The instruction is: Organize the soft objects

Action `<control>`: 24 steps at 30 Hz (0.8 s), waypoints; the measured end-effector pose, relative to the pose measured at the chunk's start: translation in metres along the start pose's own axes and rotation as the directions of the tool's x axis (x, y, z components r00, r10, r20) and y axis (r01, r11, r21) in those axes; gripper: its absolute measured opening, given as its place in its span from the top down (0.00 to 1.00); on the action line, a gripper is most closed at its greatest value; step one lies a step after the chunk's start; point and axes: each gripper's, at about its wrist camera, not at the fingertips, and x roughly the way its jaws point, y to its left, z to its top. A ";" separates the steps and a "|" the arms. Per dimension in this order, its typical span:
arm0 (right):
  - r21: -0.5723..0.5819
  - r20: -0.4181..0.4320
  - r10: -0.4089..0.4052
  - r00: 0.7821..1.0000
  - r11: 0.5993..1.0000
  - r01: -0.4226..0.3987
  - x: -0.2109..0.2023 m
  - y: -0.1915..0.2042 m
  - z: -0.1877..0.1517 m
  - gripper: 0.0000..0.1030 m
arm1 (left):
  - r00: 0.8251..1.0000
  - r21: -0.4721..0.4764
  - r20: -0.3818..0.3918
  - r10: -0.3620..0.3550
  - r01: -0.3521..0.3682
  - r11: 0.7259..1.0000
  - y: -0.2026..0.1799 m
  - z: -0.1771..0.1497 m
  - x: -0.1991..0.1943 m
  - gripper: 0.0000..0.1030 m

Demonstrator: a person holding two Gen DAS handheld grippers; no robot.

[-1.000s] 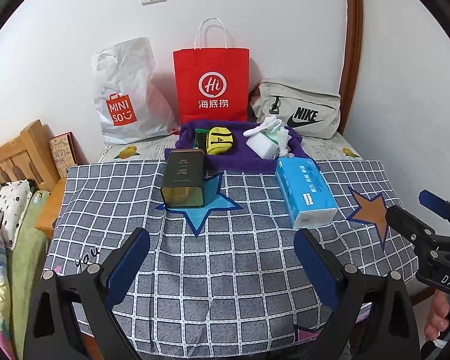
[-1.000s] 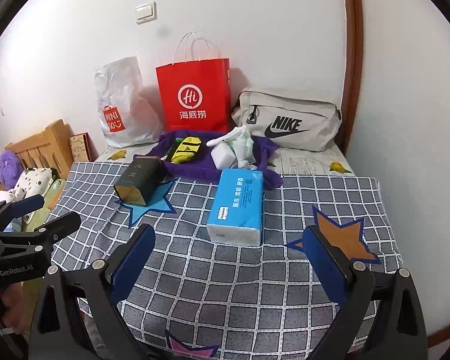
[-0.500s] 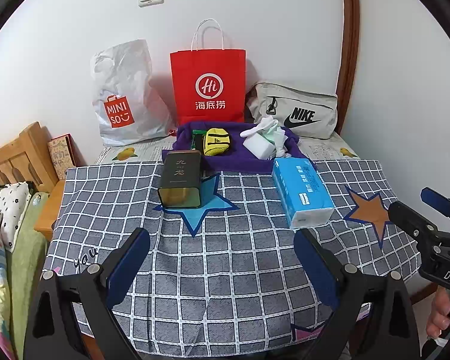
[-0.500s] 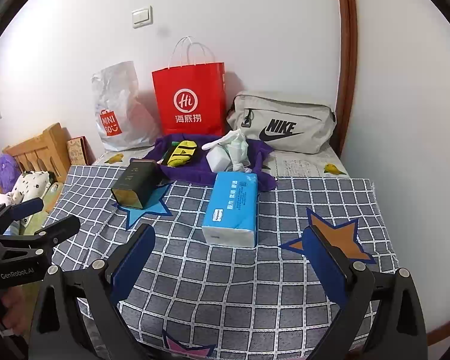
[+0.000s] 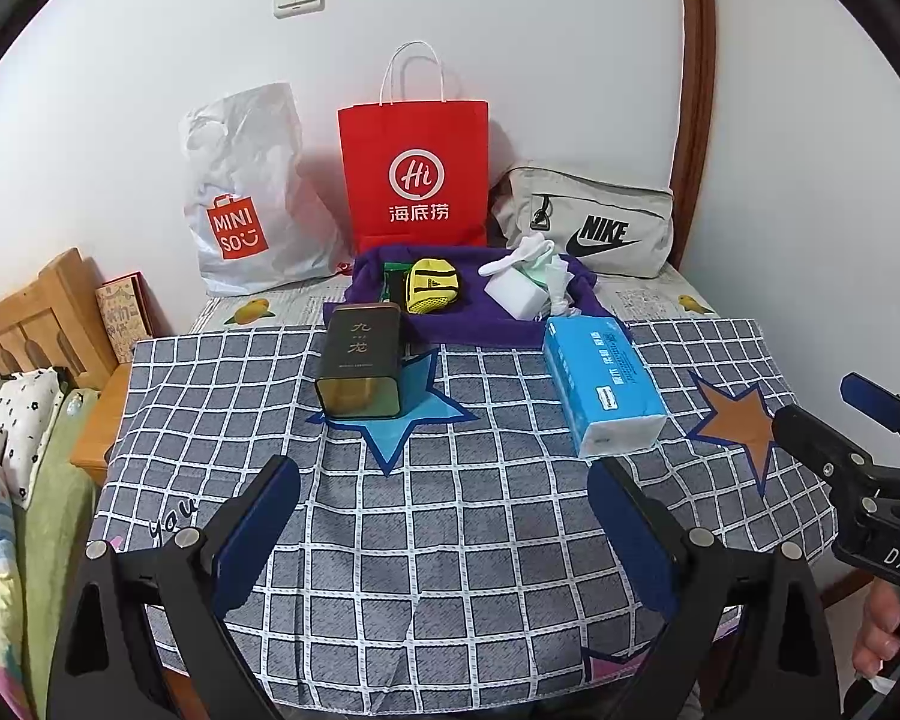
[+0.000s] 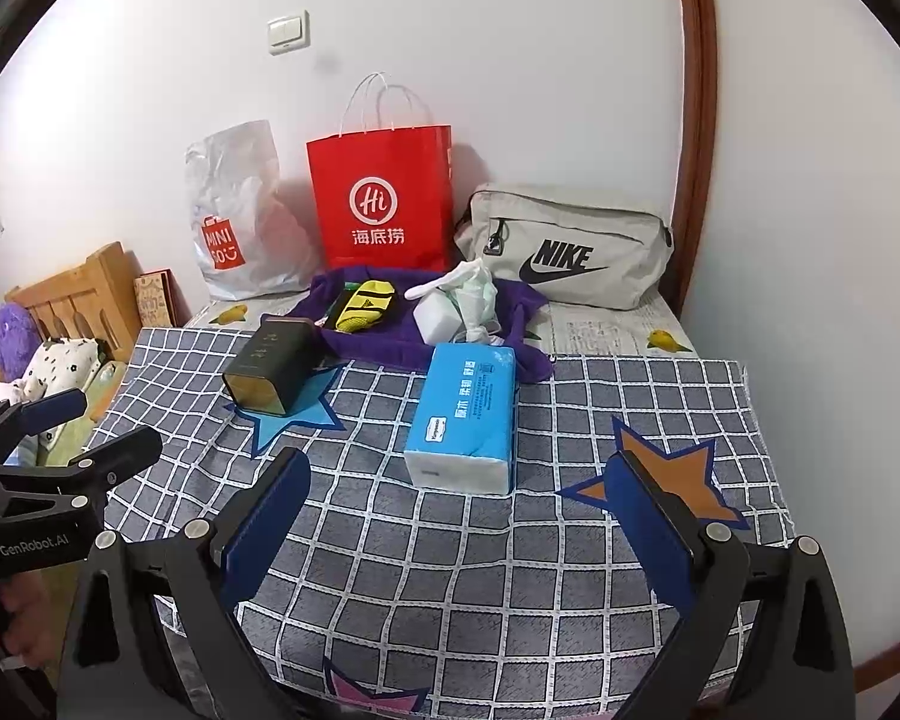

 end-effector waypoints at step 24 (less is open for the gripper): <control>0.004 0.005 0.001 1.000 1.000 -0.001 -0.001 -0.002 0.002 0.05 | 1.000 0.002 0.002 -0.001 0.001 1.000 0.001 0.000 -0.002 0.06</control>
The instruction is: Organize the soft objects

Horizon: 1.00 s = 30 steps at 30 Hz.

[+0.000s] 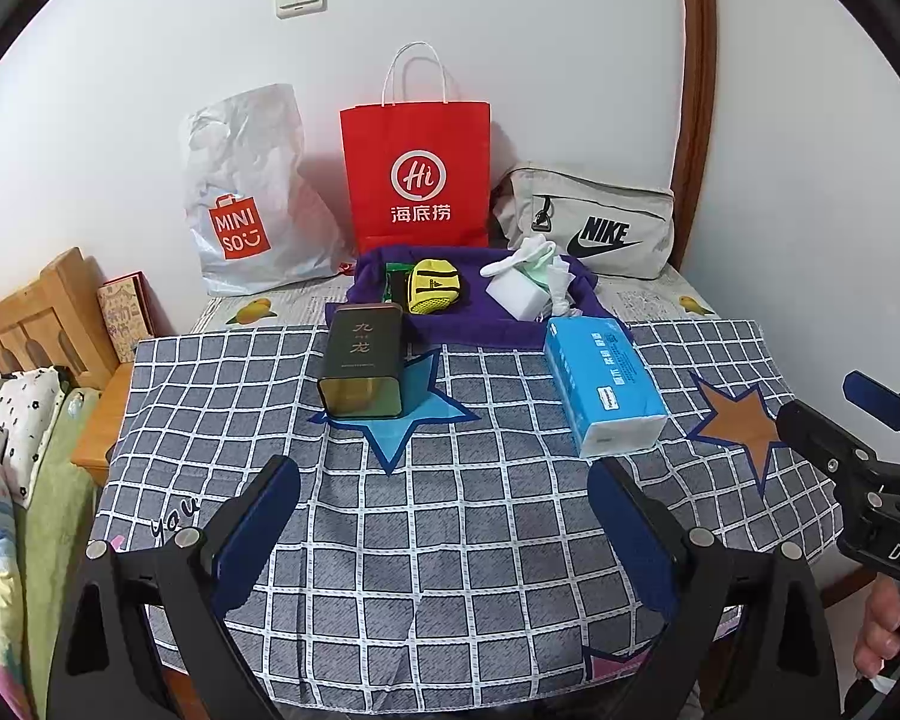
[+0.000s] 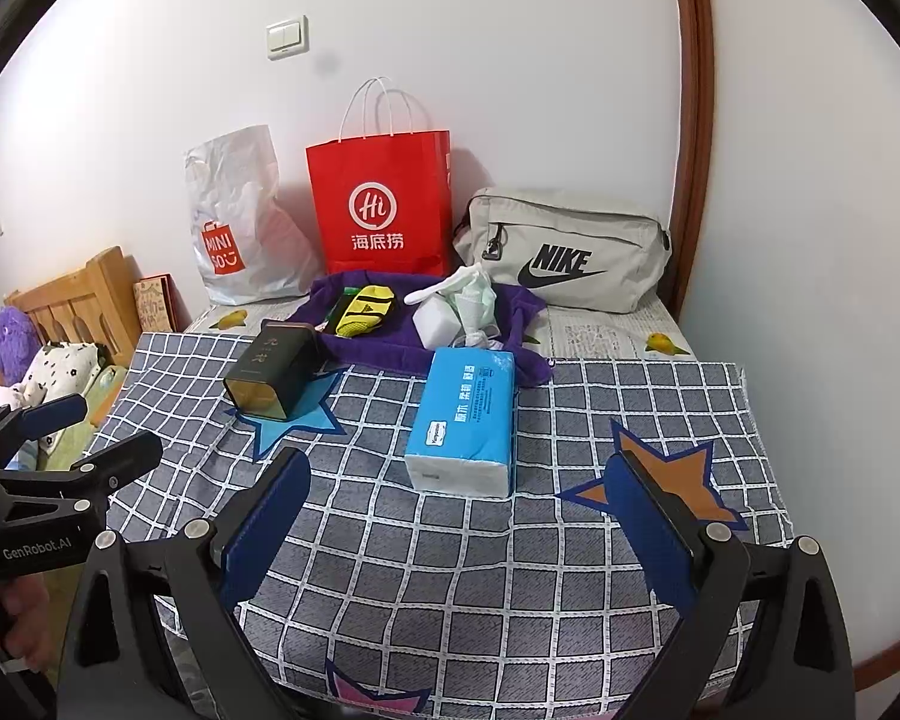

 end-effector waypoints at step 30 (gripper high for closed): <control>-0.006 -0.004 0.008 1.000 1.000 -0.008 0.003 0.002 0.002 0.05 | 1.000 0.000 -0.007 0.003 -0.003 1.000 0.002 0.001 0.000 0.06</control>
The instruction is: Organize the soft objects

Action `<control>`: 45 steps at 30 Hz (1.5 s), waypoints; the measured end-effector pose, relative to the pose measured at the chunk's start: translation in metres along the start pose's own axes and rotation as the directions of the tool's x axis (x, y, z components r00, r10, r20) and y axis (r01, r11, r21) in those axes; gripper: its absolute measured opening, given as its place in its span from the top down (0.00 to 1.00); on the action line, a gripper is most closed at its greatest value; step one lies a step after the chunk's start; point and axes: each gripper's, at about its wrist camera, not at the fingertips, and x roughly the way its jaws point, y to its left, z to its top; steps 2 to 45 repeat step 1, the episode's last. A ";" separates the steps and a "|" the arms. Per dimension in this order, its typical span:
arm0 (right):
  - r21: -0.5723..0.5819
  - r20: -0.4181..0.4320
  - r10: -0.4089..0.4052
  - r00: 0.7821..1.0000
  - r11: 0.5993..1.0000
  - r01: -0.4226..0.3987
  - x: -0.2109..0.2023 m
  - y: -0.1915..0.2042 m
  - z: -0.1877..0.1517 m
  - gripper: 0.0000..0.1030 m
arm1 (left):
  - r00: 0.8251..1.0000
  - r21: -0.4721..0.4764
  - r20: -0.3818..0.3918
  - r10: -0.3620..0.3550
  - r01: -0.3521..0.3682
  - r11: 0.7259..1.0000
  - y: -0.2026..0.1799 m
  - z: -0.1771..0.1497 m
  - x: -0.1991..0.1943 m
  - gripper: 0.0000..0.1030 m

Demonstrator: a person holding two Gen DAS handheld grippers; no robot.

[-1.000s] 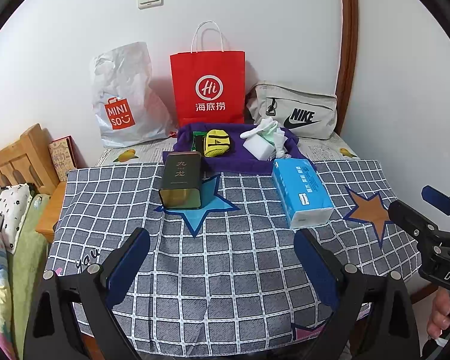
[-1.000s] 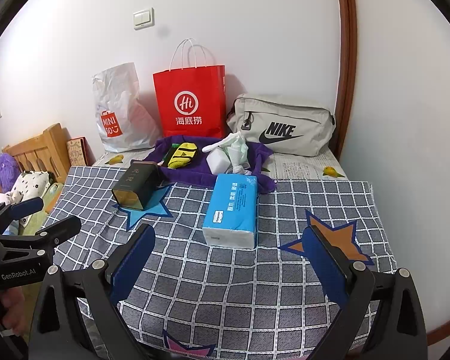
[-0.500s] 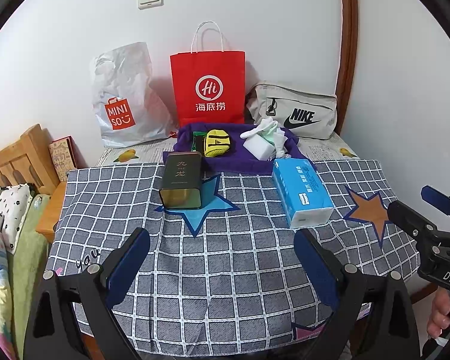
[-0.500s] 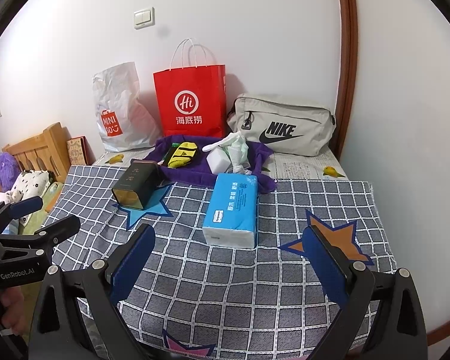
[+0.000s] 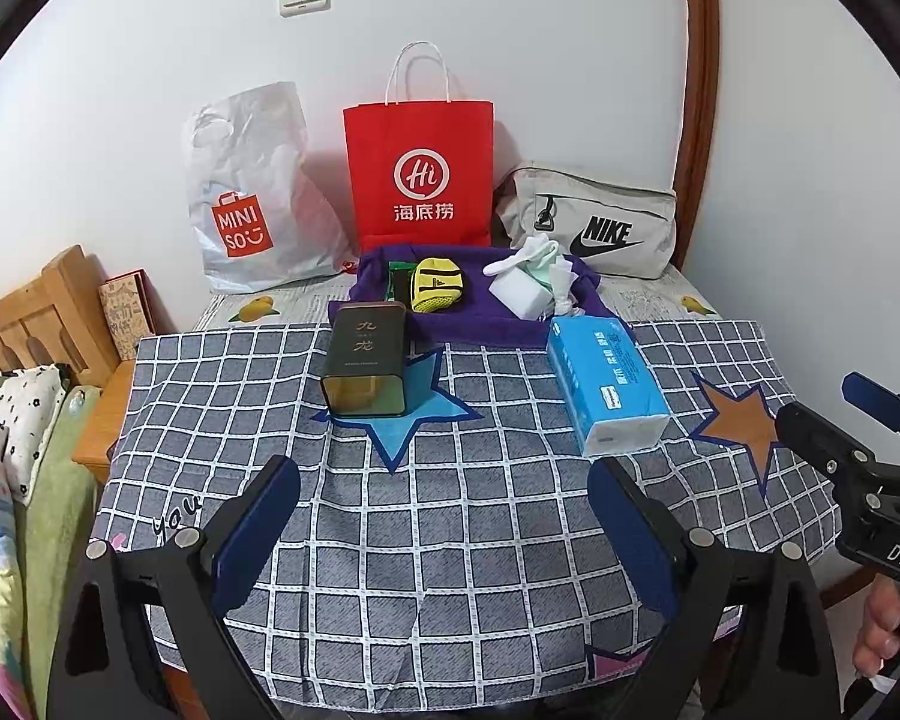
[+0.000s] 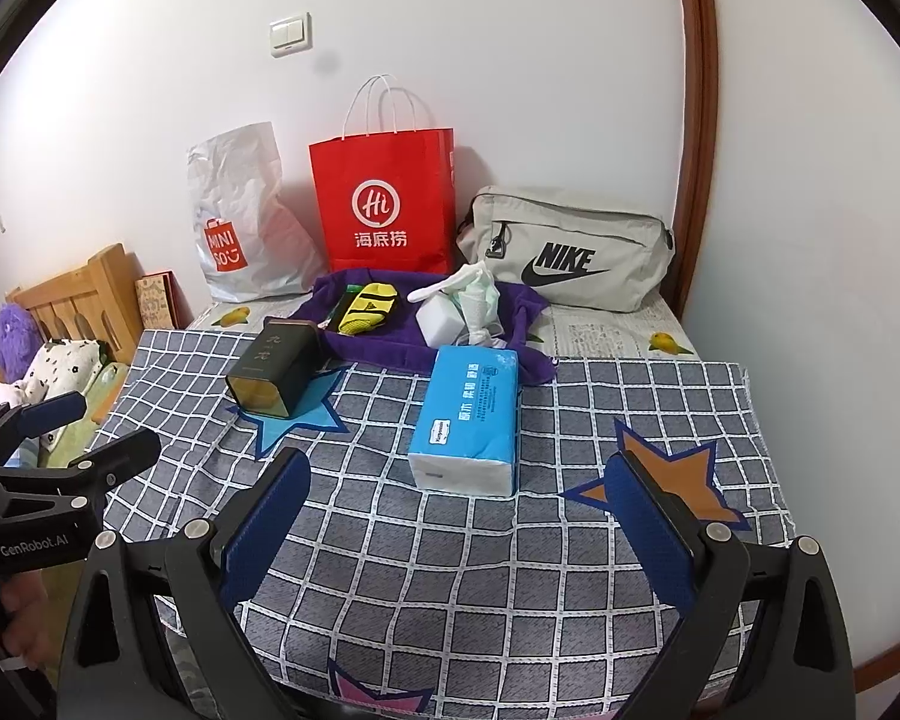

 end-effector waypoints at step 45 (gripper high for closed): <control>0.000 -0.001 -0.002 1.000 1.000 0.002 0.000 0.000 0.000 0.05 | 1.000 0.000 0.000 0.001 -0.001 1.000 0.000 0.000 0.000 0.06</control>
